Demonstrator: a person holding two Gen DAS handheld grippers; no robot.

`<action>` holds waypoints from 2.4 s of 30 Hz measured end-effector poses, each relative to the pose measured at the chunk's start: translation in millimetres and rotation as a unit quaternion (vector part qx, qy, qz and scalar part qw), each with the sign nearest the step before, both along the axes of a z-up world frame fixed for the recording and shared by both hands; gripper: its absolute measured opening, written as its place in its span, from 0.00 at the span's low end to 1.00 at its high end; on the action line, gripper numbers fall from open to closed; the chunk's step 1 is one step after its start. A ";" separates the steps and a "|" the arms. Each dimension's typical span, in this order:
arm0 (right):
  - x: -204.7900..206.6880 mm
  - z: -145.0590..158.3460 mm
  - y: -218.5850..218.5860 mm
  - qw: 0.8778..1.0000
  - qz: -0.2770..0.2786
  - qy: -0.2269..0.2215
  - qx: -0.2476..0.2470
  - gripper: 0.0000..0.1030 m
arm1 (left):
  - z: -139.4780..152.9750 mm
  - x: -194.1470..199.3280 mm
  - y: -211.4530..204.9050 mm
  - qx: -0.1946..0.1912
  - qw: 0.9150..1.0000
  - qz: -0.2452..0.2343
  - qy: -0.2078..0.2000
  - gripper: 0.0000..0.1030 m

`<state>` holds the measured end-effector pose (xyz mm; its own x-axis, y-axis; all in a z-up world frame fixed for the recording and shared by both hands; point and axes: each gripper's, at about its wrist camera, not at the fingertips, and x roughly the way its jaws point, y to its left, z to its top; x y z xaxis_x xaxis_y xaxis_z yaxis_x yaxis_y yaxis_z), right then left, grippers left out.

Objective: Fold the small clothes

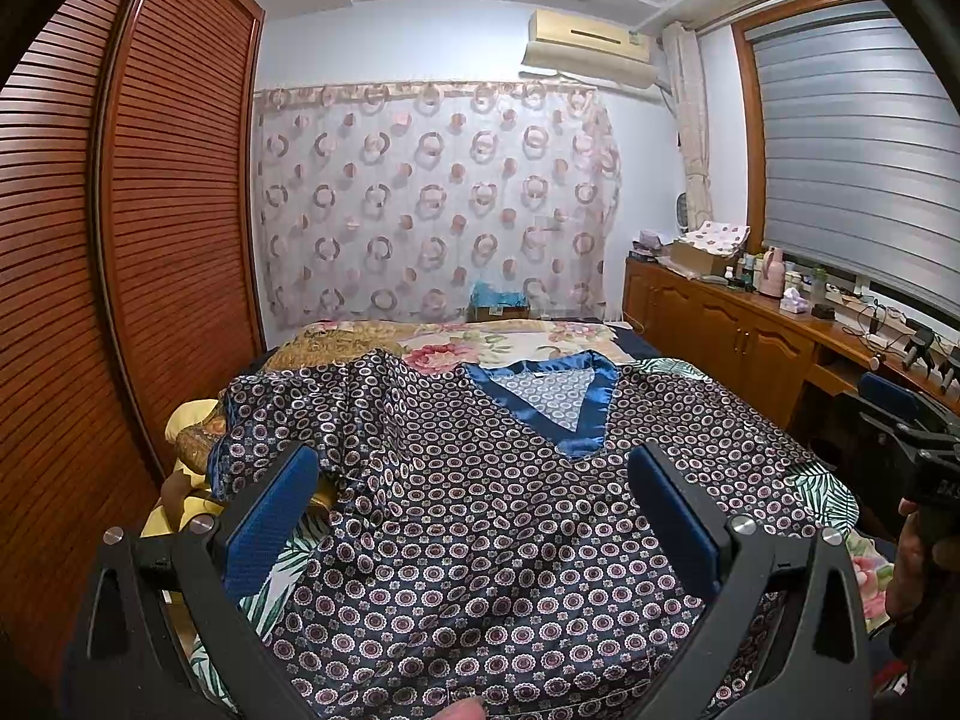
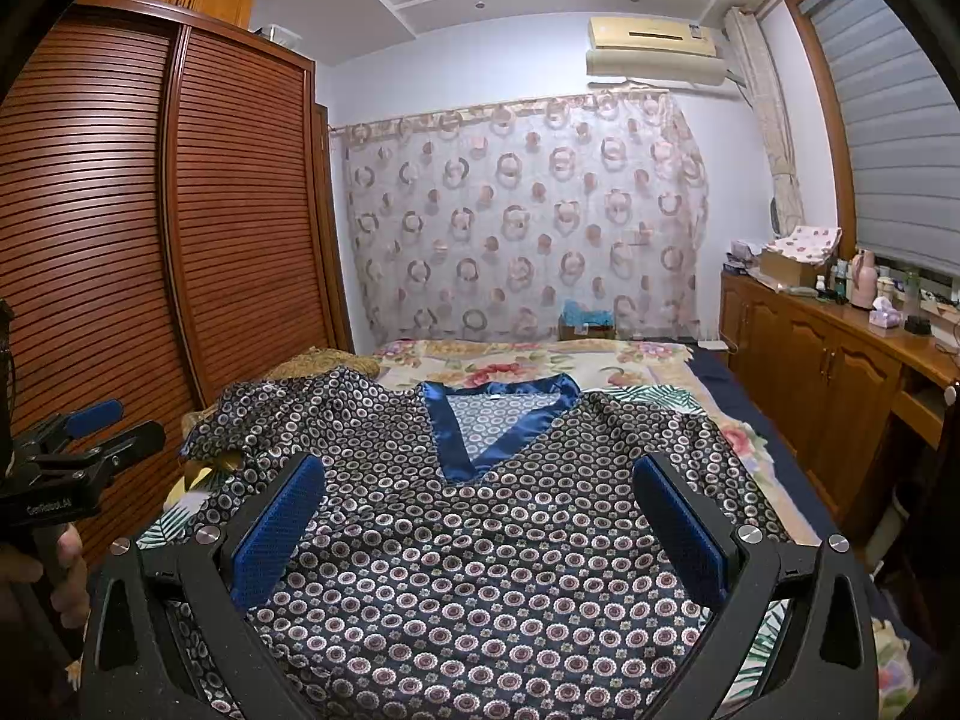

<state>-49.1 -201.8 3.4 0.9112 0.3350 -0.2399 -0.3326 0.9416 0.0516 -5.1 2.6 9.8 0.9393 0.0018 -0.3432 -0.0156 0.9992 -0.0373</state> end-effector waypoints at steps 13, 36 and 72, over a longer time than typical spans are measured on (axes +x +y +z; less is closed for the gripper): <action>-0.2 -0.3 -1.0 1.000 0.001 0.000 0.000 1.00 | 2.3 -4.0 -1.3 0.006 1.000 -0.002 -0.008 1.00; -0.8 -0.9 0.3 1.000 0.003 0.001 0.002 1.00 | 8.2 -7.3 -5.4 0.011 1.000 -0.002 -0.011 1.00; 45.4 -25.0 15.8 0.998 0.057 0.029 -0.016 1.00 | -34.2 30.9 55.3 -0.012 0.999 0.019 0.046 1.00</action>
